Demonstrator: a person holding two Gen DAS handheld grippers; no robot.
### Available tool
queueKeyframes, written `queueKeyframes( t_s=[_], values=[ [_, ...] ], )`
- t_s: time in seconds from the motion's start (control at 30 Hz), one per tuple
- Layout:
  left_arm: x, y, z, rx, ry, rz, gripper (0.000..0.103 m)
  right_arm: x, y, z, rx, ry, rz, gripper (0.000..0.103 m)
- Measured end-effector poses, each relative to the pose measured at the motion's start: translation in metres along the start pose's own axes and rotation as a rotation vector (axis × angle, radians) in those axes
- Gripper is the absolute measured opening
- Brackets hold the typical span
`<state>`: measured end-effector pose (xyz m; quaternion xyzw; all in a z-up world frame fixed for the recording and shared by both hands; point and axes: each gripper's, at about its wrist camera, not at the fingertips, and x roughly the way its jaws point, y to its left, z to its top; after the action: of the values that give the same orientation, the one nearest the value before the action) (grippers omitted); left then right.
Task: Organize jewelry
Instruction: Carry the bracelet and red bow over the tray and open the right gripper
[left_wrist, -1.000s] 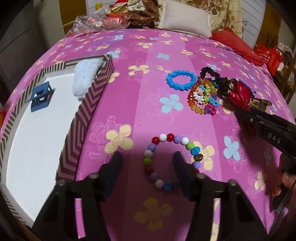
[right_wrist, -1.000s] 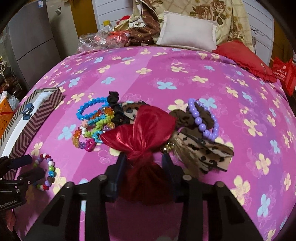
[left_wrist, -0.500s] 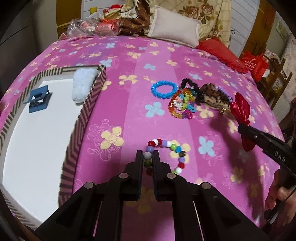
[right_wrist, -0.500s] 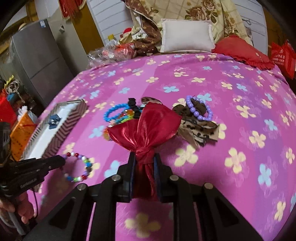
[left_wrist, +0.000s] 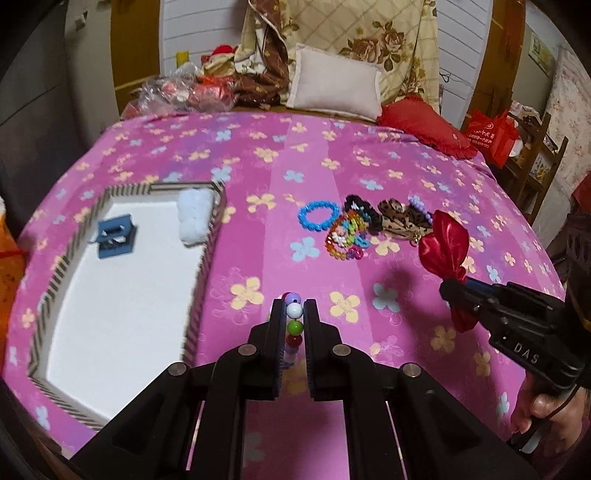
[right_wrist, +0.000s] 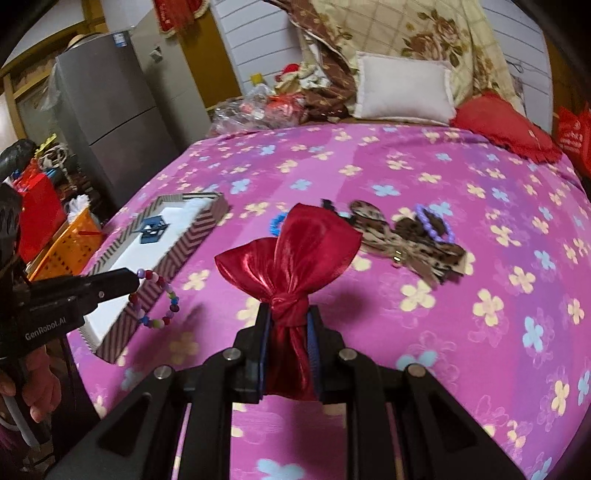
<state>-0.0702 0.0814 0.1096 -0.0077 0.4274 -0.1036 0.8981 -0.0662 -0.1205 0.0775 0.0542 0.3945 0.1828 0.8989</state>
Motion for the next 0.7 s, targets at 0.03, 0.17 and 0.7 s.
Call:
queueKeyframes(
  t_s=[0.03, 0.17, 0.7],
  values=[
    [-0.004, 0.003, 0.001, 0.001, -0.006, 0.007, 0.0, -0.001, 0.006, 0.002, -0.006, -0.003, 0.007, 0.019],
    [-0.019, 0.019, 0.006, -0.012, -0.03, 0.035, 0.0, 0.003, 0.028, 0.009, -0.025, -0.004, 0.038, 0.019],
    [-0.025, 0.105, 0.038, -0.1, -0.04, 0.154, 0.0, 0.047, 0.104, 0.038, -0.061, 0.041, 0.166, 0.019]
  ],
)
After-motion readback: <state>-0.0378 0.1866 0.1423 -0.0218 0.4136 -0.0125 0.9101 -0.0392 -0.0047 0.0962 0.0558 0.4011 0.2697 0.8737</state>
